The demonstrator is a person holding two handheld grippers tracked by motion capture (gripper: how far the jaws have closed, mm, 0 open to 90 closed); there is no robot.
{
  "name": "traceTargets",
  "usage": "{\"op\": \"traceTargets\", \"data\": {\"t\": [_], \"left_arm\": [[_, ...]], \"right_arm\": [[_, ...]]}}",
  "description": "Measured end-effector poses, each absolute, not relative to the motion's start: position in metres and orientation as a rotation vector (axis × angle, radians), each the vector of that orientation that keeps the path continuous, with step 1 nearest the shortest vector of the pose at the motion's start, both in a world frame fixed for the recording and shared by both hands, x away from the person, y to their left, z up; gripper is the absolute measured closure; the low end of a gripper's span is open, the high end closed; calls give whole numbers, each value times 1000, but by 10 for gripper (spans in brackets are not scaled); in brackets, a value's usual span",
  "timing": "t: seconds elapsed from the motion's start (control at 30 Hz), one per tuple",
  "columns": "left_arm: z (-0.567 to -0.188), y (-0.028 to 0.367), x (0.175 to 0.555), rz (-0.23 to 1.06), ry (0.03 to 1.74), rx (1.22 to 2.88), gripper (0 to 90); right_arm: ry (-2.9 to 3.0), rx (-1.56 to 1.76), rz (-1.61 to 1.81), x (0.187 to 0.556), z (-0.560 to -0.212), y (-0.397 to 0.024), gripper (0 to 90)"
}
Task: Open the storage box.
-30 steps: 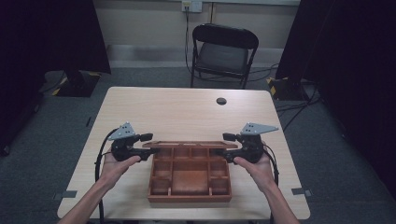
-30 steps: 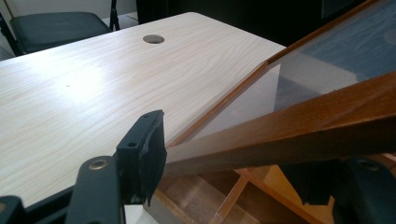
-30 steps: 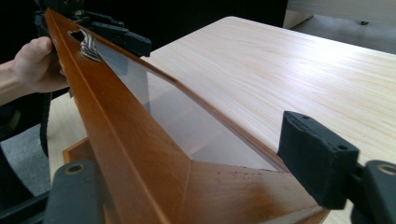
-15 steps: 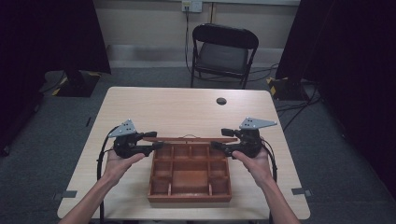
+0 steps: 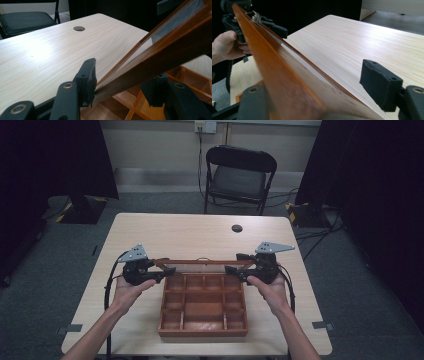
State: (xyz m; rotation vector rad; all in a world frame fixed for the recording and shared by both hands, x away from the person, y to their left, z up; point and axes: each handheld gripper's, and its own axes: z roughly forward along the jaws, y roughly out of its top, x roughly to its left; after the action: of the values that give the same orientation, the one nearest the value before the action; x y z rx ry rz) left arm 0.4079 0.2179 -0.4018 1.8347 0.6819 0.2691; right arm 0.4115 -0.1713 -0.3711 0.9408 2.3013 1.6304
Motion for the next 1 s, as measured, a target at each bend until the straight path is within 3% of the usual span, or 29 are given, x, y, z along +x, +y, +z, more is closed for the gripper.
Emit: {"op": "traceTargets", "data": {"t": [1.0], "left_arm": [[-407, 217, 424, 254, 723, 1824, 515]], "right_arm": [[2285, 1020, 1588, 432, -390, -181, 323]]}}
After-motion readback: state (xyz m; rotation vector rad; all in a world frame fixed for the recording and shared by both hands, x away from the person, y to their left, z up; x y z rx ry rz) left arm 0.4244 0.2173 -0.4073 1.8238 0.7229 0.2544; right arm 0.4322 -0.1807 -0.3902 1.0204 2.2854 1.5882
